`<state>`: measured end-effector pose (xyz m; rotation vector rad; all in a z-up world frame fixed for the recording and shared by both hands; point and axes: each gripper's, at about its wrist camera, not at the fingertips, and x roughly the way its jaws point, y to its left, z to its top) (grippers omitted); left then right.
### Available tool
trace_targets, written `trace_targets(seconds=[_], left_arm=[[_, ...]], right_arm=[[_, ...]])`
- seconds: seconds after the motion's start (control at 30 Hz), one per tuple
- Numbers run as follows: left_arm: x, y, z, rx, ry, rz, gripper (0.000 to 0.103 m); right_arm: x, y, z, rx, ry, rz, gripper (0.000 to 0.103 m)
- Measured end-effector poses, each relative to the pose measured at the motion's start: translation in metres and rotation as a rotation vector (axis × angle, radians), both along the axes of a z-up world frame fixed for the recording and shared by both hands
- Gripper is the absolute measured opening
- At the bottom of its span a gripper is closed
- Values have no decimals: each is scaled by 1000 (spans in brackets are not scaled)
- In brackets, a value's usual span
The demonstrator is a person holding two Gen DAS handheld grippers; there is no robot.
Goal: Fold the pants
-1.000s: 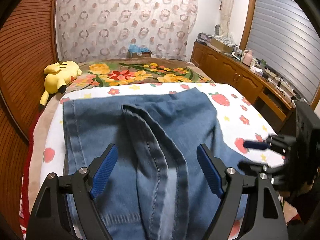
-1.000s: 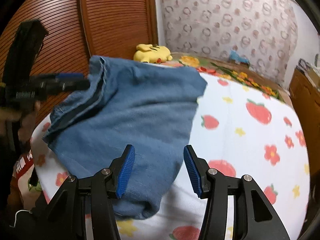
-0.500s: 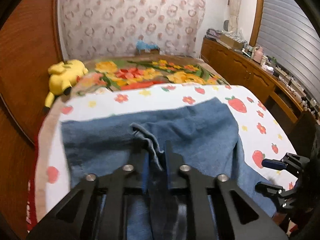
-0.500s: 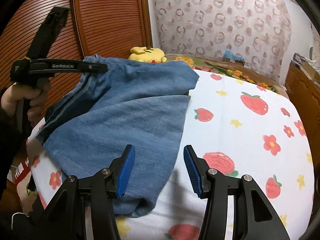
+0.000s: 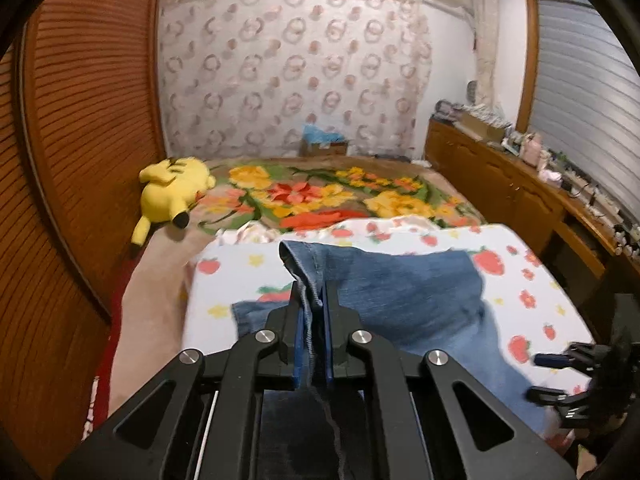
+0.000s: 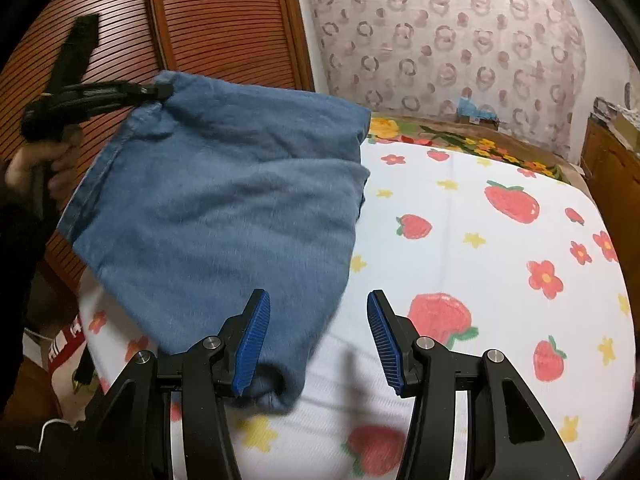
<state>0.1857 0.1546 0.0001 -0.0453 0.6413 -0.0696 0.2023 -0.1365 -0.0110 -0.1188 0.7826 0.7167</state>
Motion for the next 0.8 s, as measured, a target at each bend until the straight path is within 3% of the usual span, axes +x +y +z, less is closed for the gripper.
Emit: trace_targets(seconds=[0.27, 0.5, 0.57, 0.63, 0.7, 0.8], left_arm=[[14, 14, -48, -9, 85, 39, 9], [13, 8, -55, 3, 97, 32, 9], [13, 8, -55, 4, 97, 32, 9], [13, 8, -56, 2, 96, 34, 9], [13, 6, -55, 1, 88, 39, 9], [13, 7, -51, 5, 68, 60, 8]], right_arm=[[-15, -11, 0, -17, 8, 38, 53], [-36, -7, 2, -42, -13, 73, 51], [-34, -2, 2, -52, -14, 79, 43], [-33, 5, 1, -68, -15, 94, 20], [-33, 11, 2, -77, -3, 112, 3], [-38, 1, 9, -59, -10, 112, 2]])
